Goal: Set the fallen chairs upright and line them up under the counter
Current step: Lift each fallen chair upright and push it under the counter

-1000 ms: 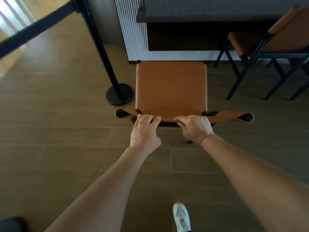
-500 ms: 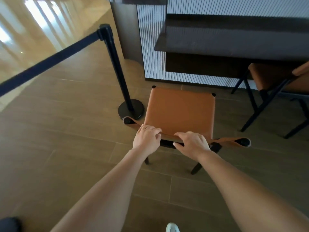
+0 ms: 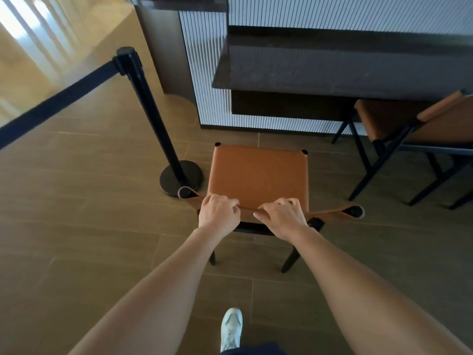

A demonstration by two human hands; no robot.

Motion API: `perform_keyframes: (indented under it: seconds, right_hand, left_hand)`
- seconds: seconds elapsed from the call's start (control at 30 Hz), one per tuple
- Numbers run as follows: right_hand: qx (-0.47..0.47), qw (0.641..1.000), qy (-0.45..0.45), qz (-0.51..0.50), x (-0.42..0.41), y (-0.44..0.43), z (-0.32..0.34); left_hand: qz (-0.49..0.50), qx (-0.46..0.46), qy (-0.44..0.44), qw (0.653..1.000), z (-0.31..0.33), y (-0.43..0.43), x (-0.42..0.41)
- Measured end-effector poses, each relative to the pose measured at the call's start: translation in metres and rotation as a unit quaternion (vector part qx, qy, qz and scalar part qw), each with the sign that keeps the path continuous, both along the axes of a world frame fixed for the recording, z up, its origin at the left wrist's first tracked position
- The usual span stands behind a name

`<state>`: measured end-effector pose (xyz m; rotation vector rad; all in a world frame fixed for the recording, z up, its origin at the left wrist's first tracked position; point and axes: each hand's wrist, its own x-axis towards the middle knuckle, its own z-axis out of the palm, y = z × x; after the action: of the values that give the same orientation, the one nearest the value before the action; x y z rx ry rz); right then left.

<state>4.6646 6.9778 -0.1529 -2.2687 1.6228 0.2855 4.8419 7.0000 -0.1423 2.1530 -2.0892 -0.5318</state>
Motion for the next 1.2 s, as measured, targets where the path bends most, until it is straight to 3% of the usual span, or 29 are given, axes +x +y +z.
perform_keyframes:
  seconds: [0.2, 0.27, 0.3, 0.4, 0.47, 0.53, 0.63, 0.73, 0.8, 0.97, 1.07, 1.2]
  right_hand:
    - [0.019, 0.997, -0.039, -0.058, 0.004, 0.003, 0.004]
    - [0.022, 0.981, -0.144, -0.129, 0.004, 0.009, 0.008]
    - [0.020, 0.953, -0.235, -0.189, 0.003, 0.013, 0.011]
    - [-0.047, 0.797, -0.459, -0.390, -0.001, 0.026, 0.020]
    - [-0.070, 0.683, -0.505, -0.523, -0.004, 0.035, 0.019]
    - [-0.013, 0.581, -0.513, -0.632, -0.006, 0.044, 0.013]
    - [0.132, 0.456, -0.554, -0.684, -0.004, 0.050, 0.006]
    - [0.194, 0.379, -0.614, -0.665, -0.003, 0.041, 0.006]
    - [0.195, 0.364, -0.639, -0.649, -0.004, 0.028, 0.011]
    - [0.210, 0.385, -0.592, -0.677, -0.005, -0.002, 0.022]
    - [0.198, 0.337, -0.622, -0.678, 0.000, -0.010, 0.023]
    - [0.191, 0.314, -0.645, -0.671, -0.002, -0.032, 0.028]
  left_hand:
    - [0.019, 0.018, 0.085, 0.996, 0.001, 0.000, 0.009]
    - [0.037, 0.015, 0.158, 0.987, 0.004, 0.005, 0.010]
    - [0.064, 0.005, 0.215, 0.974, 0.006, 0.011, 0.011]
    - [0.176, -0.050, 0.347, 0.920, 0.009, 0.027, 0.008]
    - [0.250, -0.041, 0.392, 0.884, 0.011, 0.031, 0.000]
    - [0.335, 0.047, 0.438, 0.833, 0.013, 0.028, -0.010]
    - [0.418, 0.215, 0.513, 0.718, 0.014, 0.018, -0.024]
    - [0.428, 0.267, 0.565, 0.654, 0.012, 0.006, -0.031]
    - [0.436, 0.267, 0.600, 0.615, 0.012, -0.004, -0.030]
    - [0.478, 0.231, 0.636, 0.560, 0.000, -0.022, -0.028]
    - [0.495, 0.215, 0.673, 0.506, -0.007, -0.026, -0.025]
    - [0.492, 0.220, 0.687, 0.488, -0.003, -0.049, -0.021]
